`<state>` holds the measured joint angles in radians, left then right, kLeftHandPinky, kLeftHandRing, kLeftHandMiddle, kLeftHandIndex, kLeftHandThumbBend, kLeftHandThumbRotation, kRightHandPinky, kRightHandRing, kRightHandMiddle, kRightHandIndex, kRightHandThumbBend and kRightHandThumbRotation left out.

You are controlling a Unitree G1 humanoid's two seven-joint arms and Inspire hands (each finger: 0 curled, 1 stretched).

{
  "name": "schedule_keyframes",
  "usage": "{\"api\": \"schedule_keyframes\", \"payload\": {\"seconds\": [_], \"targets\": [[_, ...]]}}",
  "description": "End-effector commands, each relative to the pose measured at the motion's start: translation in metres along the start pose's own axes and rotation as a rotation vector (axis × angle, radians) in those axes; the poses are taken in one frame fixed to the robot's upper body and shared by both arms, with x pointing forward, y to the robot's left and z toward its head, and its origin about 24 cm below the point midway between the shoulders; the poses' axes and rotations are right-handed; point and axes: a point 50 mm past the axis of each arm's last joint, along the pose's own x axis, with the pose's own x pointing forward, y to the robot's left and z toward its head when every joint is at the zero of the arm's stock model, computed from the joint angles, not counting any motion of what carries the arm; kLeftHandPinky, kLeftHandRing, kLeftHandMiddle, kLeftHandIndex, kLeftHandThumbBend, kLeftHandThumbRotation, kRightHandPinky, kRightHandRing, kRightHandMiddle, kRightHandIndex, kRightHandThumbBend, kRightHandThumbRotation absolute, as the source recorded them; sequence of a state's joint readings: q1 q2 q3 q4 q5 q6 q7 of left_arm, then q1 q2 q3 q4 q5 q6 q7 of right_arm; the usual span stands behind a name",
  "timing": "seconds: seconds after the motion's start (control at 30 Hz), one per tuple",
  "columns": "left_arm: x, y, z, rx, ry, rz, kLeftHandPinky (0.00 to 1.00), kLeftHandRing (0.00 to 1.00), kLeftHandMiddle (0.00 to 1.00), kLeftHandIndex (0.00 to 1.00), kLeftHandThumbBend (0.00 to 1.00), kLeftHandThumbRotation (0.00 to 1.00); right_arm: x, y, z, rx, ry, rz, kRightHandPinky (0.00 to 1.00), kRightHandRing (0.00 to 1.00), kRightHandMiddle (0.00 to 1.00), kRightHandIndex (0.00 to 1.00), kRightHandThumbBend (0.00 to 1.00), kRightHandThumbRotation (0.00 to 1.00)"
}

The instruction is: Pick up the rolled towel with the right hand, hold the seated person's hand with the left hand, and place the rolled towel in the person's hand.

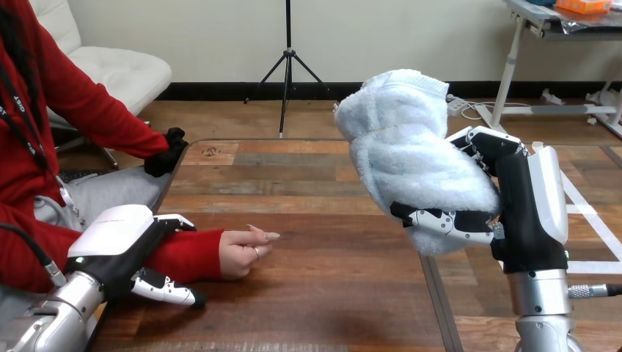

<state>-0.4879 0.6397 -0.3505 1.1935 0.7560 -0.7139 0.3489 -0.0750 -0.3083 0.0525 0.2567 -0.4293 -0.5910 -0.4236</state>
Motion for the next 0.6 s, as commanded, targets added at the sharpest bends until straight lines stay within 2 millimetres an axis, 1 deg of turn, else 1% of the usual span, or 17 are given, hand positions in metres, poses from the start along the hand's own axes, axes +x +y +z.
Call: {"api": "schedule_keyframes", "payload": {"seconds": [0.0,0.27,0.57], "targets": [[0.0166,0.0190,0.0082,0.015,-0.024,0.076,0.63,0.62,0.64,0.67,1.00,0.40,0.0183,-0.0136,0.0176,0.034,-0.089,-0.099,0.05,0.08,0.12,0.12,0.61,0.00],[0.0162,0.0173,0.0074,0.022,-0.016,0.074,0.61,0.60,0.62,0.65,1.00,0.39,0.0175,-0.0153,0.0193,0.049,-0.088,-0.103,0.05,0.08,0.12,0.12,0.60,0.00],[0.0158,0.0163,0.0078,0.030,-0.022,0.077,0.57,0.55,0.58,0.61,1.00,0.35,0.0169,-0.0169,0.0208,0.057,-0.091,-0.104,0.04,0.08,0.12,0.11,0.60,0.00]]}}
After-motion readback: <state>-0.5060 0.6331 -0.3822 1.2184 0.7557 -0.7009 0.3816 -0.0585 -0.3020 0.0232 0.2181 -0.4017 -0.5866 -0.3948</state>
